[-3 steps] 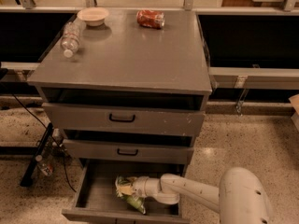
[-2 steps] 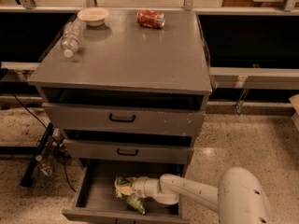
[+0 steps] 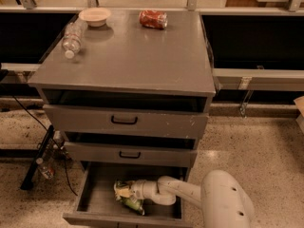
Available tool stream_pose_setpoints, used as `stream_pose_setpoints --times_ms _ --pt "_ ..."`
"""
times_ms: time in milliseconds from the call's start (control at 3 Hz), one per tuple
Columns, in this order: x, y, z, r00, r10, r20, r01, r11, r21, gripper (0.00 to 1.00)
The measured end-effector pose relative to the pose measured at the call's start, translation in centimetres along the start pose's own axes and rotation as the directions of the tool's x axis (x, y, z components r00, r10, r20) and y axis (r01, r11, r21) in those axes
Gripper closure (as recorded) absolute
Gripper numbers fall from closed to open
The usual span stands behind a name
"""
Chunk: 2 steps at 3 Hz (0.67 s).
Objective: Place green jalapeno chip bag into bottom drawer
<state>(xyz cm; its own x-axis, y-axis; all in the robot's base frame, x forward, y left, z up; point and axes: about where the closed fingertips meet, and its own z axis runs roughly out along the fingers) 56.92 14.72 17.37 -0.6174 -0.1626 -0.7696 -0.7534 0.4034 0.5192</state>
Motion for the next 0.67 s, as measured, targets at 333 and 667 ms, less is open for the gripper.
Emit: stream_pose_setpoints --times_ms 333,667 --pt "0.00 0.00 0.00 1.000 0.000 0.000 0.000 1.0000 0.000 1.00" --pt "0.00 0.00 0.00 1.000 0.000 0.000 0.000 1.0000 0.000 0.84"
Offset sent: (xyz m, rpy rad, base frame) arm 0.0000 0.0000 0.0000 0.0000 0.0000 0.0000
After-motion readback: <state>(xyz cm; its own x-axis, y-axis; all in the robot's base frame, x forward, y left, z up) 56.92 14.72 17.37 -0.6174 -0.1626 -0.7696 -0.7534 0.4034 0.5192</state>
